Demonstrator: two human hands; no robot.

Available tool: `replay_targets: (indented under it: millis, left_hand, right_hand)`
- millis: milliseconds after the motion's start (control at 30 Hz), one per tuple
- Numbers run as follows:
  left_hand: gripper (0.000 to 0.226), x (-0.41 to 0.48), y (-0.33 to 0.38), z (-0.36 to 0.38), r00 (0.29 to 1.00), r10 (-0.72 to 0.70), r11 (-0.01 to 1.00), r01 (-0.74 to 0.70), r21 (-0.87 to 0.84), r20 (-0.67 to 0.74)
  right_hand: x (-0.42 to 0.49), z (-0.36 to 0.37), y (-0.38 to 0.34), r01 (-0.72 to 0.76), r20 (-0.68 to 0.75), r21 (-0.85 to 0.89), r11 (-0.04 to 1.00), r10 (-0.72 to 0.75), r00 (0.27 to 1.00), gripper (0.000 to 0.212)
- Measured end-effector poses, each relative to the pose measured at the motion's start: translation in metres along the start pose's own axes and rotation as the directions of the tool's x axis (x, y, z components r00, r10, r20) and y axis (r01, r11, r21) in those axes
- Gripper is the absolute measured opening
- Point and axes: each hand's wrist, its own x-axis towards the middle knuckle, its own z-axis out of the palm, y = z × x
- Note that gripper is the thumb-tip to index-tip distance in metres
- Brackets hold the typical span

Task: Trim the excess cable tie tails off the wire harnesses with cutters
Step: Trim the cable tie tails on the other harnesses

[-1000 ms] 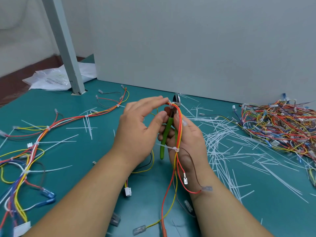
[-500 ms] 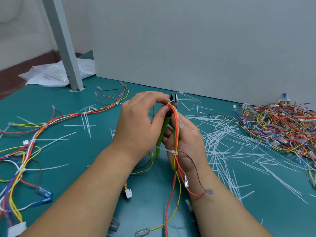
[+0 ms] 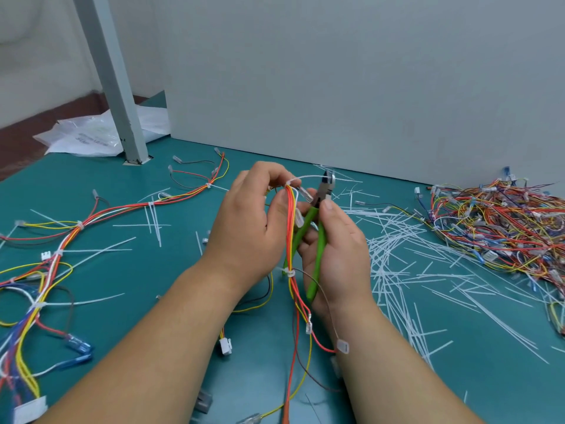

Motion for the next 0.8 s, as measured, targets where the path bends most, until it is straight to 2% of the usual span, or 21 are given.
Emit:
replay_targets:
  millis: [100, 200, 333, 467, 633, 733, 800]
  left_hand:
    - [0.012, -0.001, -0.002, 0.001, 0.999, -0.036, 0.999, 0.036, -0.008, -0.004]
    - [0.013, -0.001, 0.0, 0.002, 0.999, -0.046, 0.997, 0.048, 0.055, -0.029]
    - [0.011, 0.0, -0.002, 0.003, 0.997, -0.078, 0.995, 0.08, 0.065, -0.024]
    - [0.011, 0.0, -0.005, 0.003, 0.994, -0.066, 0.995, 0.072, 0.066, -0.092]
    - [0.016, -0.001, -0.007, 0.003, 0.986, -0.135, 0.988, 0.127, -0.087, -0.098]
    - [0.016, 0.0, -0.005, 0.002, 0.992, -0.05, 0.998, 0.055, 0.036, -0.116]
    - [0.017, -0.001, -0.003, 0.002, 0.994, -0.038, 0.998, 0.043, 0.048, -0.102]
  right_hand:
    - [0.003, -0.004, -0.003, 0.005, -0.085, 0.087, 0.996, 0.002, 0.996, 0.037]
    - [0.003, -0.005, -0.006, 0.019, -0.09, 0.108, 0.994, -0.01, 0.996, 0.037]
    - [-0.003, 0.001, -0.003, 0.036, -0.018, 0.006, 0.999, -0.036, 0.999, 0.03]
    - [-0.007, 0.006, 0.0, 0.061, 0.02, -0.156, 0.986, -0.059, 0.998, 0.02]
    - [-0.009, 0.008, 0.003, 0.056, -0.013, -0.261, 0.964, -0.061, 0.998, 0.026]
    - [-0.009, 0.008, 0.003, 0.084, -0.007, -0.264, 0.961, -0.089, 0.996, 0.025]
    - [-0.01, 0.007, 0.004, 0.12, 0.023, -0.255, 0.959, -0.118, 0.993, 0.025]
